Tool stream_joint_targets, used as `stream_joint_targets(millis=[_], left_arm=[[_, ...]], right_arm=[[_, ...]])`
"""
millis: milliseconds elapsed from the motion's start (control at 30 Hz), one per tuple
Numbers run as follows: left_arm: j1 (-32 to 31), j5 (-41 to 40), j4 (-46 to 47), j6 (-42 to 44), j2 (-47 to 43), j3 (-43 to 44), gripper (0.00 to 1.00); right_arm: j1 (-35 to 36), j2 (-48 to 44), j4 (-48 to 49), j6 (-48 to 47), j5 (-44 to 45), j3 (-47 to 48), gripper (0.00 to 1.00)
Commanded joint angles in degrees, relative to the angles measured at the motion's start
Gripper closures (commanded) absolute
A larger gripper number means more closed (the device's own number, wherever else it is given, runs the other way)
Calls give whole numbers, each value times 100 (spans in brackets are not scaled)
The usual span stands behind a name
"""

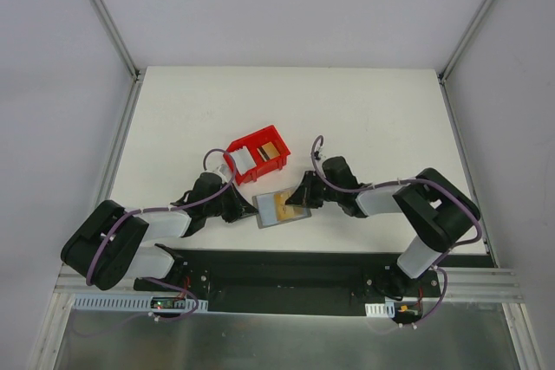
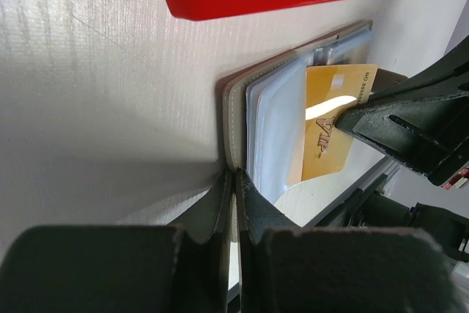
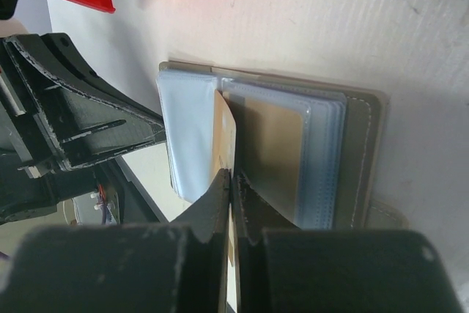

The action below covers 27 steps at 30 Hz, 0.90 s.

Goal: Put the credit cards into the card holder
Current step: Insert the credit card into the card holder.

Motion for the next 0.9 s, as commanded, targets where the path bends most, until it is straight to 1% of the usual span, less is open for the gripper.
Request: stream_joint_targets(millis=[0, 67, 167, 433, 600, 633, 700, 867], left_arm=[[-56, -308, -741, 222, 61, -207, 100], [-56, -317, -741, 222, 78, -199, 100], [-56, -291, -732, 231, 113, -172, 100], [-56, -255, -670, 187, 140, -146, 100], [-56, -247, -609, 125, 104, -189, 100], [-56, -255, -600, 116, 96, -198, 100], [-56, -264, -600, 108, 78, -216, 100], [-56, -264, -600, 99, 43, -251, 100]], right_arm=[[-81, -98, -504, -271, 28, -84, 99], [-55, 51, -531, -289, -253, 56, 99], [-2, 192, -522, -184, -271, 101, 99], [305, 297, -417, 106, -69, 285, 98], [630, 368, -372, 379, 238, 470, 95], [657, 359, -416, 414, 300, 479, 93], [649, 289, -469, 397, 405, 453, 87], [605, -246, -1223, 11, 897, 408, 63]])
